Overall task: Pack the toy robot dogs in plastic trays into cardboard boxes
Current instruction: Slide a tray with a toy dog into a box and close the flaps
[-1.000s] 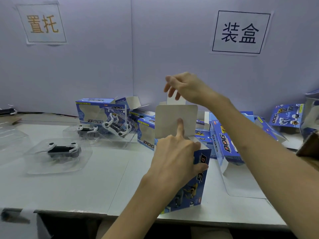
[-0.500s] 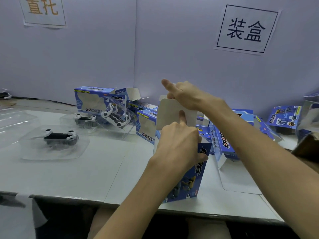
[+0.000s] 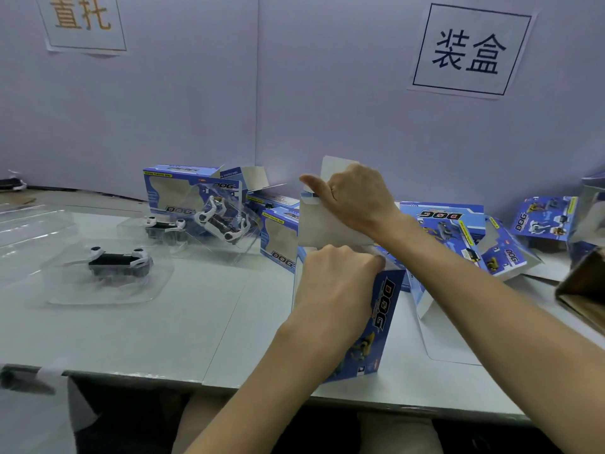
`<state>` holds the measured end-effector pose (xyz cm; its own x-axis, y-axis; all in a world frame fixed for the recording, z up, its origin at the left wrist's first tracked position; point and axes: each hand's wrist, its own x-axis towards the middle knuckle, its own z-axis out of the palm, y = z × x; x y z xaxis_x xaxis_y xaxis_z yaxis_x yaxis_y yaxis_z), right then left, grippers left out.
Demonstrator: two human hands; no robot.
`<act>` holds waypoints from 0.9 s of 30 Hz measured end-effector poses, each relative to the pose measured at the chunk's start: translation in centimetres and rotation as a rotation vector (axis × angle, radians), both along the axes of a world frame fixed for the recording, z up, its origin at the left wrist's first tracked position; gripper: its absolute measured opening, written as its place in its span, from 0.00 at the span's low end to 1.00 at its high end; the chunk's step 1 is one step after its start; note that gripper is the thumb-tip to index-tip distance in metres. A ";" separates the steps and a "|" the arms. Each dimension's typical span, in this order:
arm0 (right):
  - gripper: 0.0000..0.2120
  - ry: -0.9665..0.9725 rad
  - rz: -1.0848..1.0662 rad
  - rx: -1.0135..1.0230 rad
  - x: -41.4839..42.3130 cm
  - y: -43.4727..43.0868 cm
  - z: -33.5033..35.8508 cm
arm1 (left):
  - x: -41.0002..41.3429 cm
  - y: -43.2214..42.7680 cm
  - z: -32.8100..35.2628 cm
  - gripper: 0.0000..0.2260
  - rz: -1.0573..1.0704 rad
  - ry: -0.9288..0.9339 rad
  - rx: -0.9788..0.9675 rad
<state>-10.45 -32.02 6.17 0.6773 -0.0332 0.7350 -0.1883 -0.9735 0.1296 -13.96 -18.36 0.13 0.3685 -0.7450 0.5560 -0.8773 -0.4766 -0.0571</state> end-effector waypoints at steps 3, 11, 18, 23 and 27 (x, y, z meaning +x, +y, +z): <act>0.34 0.077 0.062 0.102 -0.8 0.0 0.4 | 0.7 0.1 0.1 0.18 -0.059 0.007 -0.041; 0.17 0.776 0.275 0.684 -6.1 -0.1 2.2 | 5.1 2.1 0.3 0.19 -0.309 0.050 -0.039; 0.16 0.644 0.483 0.776 -9.0 0.8 -2.1 | 5.1 2.2 -1.2 0.13 -0.344 -0.025 -0.109; 0.18 0.602 0.449 0.711 -8.7 1.0 -2.0 | 4.5 3.6 -3.6 0.14 -0.428 0.064 -0.314; 0.20 0.590 0.461 0.707 -9.1 1.4 -1.9 | 3.6 4.4 -6.2 0.14 -0.421 -0.015 -0.464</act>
